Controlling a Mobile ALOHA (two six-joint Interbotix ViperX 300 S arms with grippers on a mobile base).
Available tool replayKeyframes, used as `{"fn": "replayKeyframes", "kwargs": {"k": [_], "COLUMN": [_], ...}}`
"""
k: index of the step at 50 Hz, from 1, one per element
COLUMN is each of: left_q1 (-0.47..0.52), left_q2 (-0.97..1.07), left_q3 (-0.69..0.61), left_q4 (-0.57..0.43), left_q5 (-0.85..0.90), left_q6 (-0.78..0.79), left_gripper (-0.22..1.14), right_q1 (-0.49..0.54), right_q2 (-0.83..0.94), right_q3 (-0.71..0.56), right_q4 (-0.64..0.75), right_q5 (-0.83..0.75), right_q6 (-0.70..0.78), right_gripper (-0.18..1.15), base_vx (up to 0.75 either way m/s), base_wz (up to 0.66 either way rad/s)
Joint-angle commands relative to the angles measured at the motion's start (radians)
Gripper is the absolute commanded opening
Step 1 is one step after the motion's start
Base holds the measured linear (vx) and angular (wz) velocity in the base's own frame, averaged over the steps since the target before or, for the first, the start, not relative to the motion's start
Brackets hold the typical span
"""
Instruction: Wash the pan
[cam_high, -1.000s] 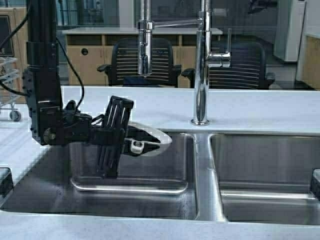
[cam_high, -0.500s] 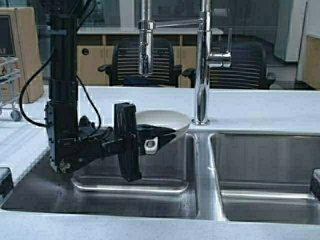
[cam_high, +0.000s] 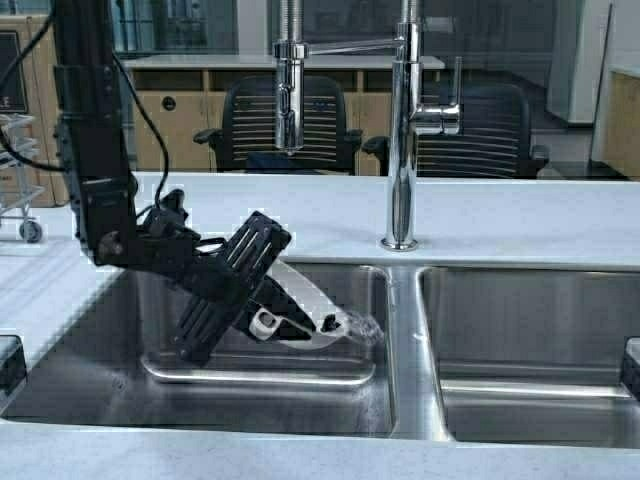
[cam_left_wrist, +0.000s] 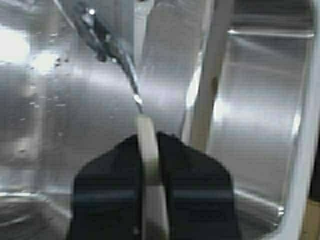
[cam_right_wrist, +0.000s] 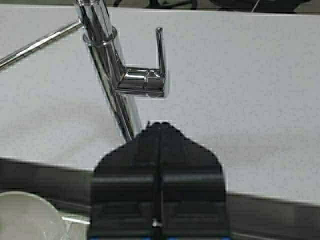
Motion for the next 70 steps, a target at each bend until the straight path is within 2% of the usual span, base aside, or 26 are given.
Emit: {"fn": "replayKeyframes", "kwargs": {"k": [1, 6, 11, 17, 19, 25, 38, 44, 52, 57, 70], "left_q1": [0.006, 0.005, 0.005, -0.002, -0.009, -0.049, -0.118, -0.118, -0.118, -0.121, -0.104], "left_q2": [-0.184, -0.284, -0.357, -0.423, -0.442, -0.512, -0.676, -0.65, -0.508, -0.508, -0.663], "left_q3": [-0.031, -0.092, -0.152, -0.207, -0.219, -0.236, -0.235, -0.215, -0.195, -0.193, -0.193], "left_q4": [0.055, 0.175, 0.267, 0.307, 0.307, 0.307, 0.304, 0.299, 0.299, 0.298, 0.408], "left_q5": [0.426, 0.847, 1.187, 1.474, 1.519, 1.578, 1.631, 1.629, 1.566, 1.54, 1.574], "left_q6": [0.02, 0.075, 0.189, 0.405, 0.471, 0.591, 0.598, 0.597, 0.595, 0.598, 0.68], "left_gripper": [0.03, 0.03, 0.03, 0.03, 0.03, 0.03, 0.03, 0.03, 0.03, 0.03, 0.03], "right_q1": [0.003, 0.003, 0.003, 0.003, 0.002, 0.003, 0.003, 0.003, 0.003, 0.003, 0.003], "right_q2": [-0.018, -0.031, -0.051, -0.071, -0.074, -0.077, -0.077, -0.077, -0.075, -0.077, -0.075], "right_q3": [-0.006, -0.005, 0.002, 0.012, 0.015, 0.017, 0.018, 0.02, 0.026, 0.029, 0.031], "right_q4": [0.0, 0.002, 0.0, 0.0, 0.0, 0.002, 0.002, 0.002, 0.002, 0.002, 0.002], "right_q5": [-0.012, -0.018, -0.031, -0.048, -0.054, -0.057, -0.058, -0.064, -0.066, -0.067, -0.067], "right_q6": [0.002, 0.003, 0.005, 0.005, 0.005, 0.006, 0.006, 0.006, 0.005, 0.005, 0.005], "right_gripper": [0.05, 0.05, 0.05, 0.05, 0.05, 0.05, 0.05, 0.05, 0.05, 0.05, 0.05], "base_vx": [0.0, 0.0, 0.0, 0.0, 0.0, 0.0, -0.01, -0.01, -0.01, -0.01, -0.01], "base_wz": [0.0, 0.0, 0.0, 0.0, 0.0, 0.0, 0.01, 0.01, 0.01, 0.01, 0.01]}}
